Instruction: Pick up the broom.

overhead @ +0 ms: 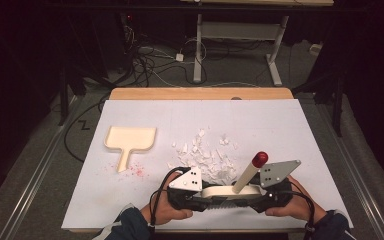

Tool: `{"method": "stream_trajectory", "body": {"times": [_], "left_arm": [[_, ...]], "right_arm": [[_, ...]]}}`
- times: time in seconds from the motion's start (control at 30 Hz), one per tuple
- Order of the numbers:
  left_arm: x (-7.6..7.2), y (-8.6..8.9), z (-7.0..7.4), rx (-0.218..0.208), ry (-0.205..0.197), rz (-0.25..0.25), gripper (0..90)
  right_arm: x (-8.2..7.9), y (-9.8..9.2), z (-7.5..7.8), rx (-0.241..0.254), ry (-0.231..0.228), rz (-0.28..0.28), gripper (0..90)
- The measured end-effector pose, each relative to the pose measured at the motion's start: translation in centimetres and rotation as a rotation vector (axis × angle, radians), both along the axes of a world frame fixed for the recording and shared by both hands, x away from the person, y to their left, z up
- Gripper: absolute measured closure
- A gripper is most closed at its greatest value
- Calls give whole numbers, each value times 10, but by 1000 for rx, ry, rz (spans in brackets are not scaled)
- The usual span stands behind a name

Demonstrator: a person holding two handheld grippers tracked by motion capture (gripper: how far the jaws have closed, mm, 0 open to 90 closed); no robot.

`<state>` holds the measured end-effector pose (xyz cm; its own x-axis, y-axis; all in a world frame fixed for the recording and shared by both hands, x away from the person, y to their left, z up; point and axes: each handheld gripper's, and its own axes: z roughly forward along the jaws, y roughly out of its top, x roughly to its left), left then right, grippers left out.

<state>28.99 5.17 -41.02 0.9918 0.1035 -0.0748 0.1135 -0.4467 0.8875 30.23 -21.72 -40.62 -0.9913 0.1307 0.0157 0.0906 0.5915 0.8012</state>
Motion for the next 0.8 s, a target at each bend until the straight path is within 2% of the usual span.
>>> {"method": "stream_trajectory", "body": {"times": [0.07,0.13,0.17,0.23,0.27,0.3,0.37,0.4,0.47,0.5,0.53,0.57,0.7,0.73,0.77,0.8], "left_arm": [[1,2,1,5,-9,-18,642],[0,2,1,5,-20,-10,621],[0,2,1,13,-39,1,586],[0,3,-1,39,-73,33,557],[-1,4,-1,53,-104,63,518],[-1,7,0,53,-112,76,458],[0,12,0,43,-112,92,443],[-1,20,1,60,-160,163,408],[-1,30,1,60,-184,229,287],[-2,35,0,64,-201,262,289],[-2,35,0,64,-201,262,261],[-3,45,-2,98,-241,335,231],[-5,67,-13,134,-268,455,197],[-5,67,-13,134,-268,455,192],[-7,80,-19,165,-282,503,178],[-8,86,-22,172,-291,528,169]], "right_arm": [[0,4,-2,5,16,37,625],[0,4,-3,8,23,42,633],[0,5,-3,10,29,48,670],[-1,6,-3,-11,25,35,676],[-2,6,-2,-20,21,25,678],[-2,5,-1,-21,17,13,679],[-1,3,0,-20,15,-8,679],[1,-2,1,-14,10,-46,679],[5,-9,4,-9,-4,-111,679],[6,-12,6,-1,0,-133,679],[8,-16,7,8,-4,-157,678],[9,-19,9,9,-12,-191,679],[14,-33,16,21,-32,-283,678],[14,-33,16,21,-32,-283,678],[16,-40,18,29,-36,-322,678],[17,-43,19,33,-35,-331,679]]}}
